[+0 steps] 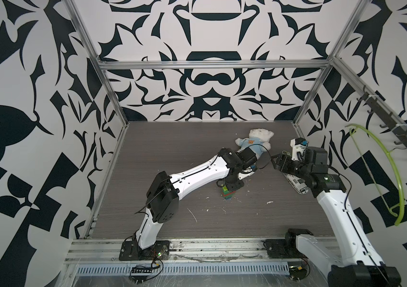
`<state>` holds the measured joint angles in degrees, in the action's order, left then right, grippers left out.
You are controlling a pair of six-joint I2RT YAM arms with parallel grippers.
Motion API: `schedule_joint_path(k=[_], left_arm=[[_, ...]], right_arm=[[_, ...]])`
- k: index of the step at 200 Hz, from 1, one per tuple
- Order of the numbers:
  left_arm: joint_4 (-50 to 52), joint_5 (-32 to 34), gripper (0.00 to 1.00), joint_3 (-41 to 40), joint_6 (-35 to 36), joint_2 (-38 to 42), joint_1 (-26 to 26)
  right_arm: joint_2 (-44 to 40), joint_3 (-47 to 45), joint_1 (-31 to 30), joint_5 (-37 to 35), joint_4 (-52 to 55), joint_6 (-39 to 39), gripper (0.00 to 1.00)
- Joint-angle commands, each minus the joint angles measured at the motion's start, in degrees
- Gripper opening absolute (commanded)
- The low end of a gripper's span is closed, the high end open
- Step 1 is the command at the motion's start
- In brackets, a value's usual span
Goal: Assemble a carrot with lego
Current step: Assemble the lego brick with the lego brick.
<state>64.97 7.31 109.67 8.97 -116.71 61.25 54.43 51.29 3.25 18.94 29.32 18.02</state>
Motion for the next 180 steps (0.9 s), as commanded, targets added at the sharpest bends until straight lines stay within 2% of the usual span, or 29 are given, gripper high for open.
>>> schedule_joint_path(k=[1,51,92,180], left_arm=[[3.42,-2.24,0.00,-0.03,0.17,-3.51,0.10],[4.33,-1.52,0.00,0.91,0.34,-3.93,0.09],[1.72,1.26,0.00,-1.25,-0.45,-3.18,0.10],[-2.30,0.57,0.00,-7.51,-2.53,-1.38,0.80]], right_arm=[[-0.38,0.46,-0.23,0.61,-1.58,-0.46,0.73],[-0.58,0.23,-0.18,0.40,-1.55,-0.62,0.73],[-0.64,0.17,-0.20,0.57,-1.55,-0.60,0.73],[-0.39,-0.09,-0.24,0.62,-1.67,-0.60,0.73]])
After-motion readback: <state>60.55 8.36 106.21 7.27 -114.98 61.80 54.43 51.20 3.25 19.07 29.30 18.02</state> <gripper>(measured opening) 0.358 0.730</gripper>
